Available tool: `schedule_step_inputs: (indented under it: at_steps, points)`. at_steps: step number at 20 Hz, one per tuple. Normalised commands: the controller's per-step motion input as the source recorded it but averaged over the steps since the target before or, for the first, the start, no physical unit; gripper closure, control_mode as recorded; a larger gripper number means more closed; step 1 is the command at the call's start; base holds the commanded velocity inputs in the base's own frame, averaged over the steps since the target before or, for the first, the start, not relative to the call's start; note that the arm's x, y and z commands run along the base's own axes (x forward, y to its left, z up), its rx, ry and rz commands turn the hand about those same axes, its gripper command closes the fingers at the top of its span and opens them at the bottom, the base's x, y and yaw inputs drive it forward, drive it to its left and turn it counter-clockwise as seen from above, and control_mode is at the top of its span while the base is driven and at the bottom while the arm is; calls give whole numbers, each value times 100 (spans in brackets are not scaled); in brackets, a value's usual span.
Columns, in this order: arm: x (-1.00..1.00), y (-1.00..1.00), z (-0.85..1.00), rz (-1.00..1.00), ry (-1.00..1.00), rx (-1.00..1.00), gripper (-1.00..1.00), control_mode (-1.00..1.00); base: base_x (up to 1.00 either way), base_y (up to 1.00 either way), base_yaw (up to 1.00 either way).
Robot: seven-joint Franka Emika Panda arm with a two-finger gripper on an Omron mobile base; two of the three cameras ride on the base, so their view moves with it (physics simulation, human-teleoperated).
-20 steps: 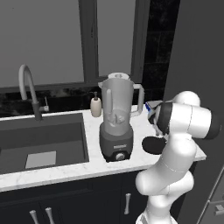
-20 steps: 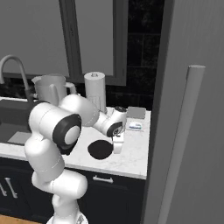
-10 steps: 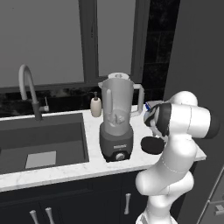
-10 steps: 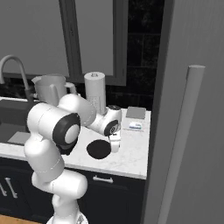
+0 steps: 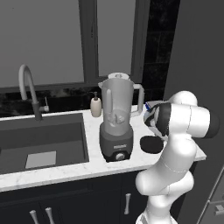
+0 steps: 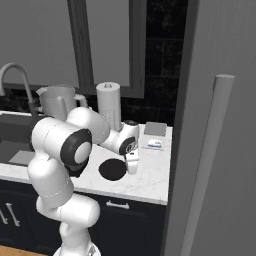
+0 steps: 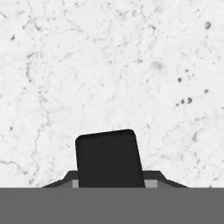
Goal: Close the lid blender by securely placing the lid on top.
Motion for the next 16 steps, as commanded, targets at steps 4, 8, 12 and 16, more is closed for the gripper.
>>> schedule_step_inputs:
  at_steps: [4, 8, 12, 16]
  points:
    - [0, 0, 0, 0, 0, 0, 100, -100, 0, 0, 0]
    - [-8, 0, 2, 0, 0, 0, 100, -100, 0, 0, 0]
    - [-28, 0, 33, -5, 0, 0, 100, -100, 0, 0, 0]
    - [-39, 0, 49, -5, 0, 0, 100, -100, 0, 0, 0]
